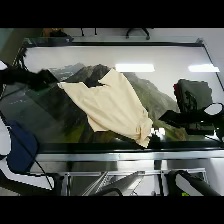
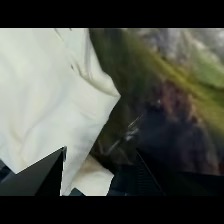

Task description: Fold the shirts.

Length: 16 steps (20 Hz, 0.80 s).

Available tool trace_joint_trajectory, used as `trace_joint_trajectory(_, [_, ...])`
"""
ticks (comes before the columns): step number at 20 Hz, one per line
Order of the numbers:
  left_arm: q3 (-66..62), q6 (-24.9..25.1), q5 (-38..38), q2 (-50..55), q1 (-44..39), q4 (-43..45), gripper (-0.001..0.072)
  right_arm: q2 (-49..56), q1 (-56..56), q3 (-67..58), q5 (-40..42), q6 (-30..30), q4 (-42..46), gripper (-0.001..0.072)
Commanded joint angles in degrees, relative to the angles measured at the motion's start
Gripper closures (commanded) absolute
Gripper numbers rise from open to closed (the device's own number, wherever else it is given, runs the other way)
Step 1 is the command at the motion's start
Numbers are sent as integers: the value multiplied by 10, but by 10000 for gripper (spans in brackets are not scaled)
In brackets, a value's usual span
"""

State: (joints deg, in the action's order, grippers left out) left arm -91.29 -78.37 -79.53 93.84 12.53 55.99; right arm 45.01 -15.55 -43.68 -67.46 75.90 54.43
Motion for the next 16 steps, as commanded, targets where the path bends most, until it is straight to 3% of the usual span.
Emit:
trace_joint_trajectory(1, [200,22,3,-47,-41,-2,28,99,-22,-4,2,-79,-69,214])
trace_joint_trajectory(6, [376,24,140,-72,-160,-7,28,189,13,-4,3,-128,-104,214])
trace_joint_trajectory(10, [394,23,216,-72,-241,-37,52,206,40,-4,16,-180,-184,215])
trace_joint_trajectory(14, [395,18,230,-71,-267,-36,56,206,41,-4,16,-221,-251,233])
trace_joint_trajectory(15, [395,18,233,-71,-267,-37,58,206,41,-4,14,-229,-263,337])
trace_joint_trajectory(16, [395,18,242,-71,-267,-37,207,206,41,-4,12,-240,-277,511])
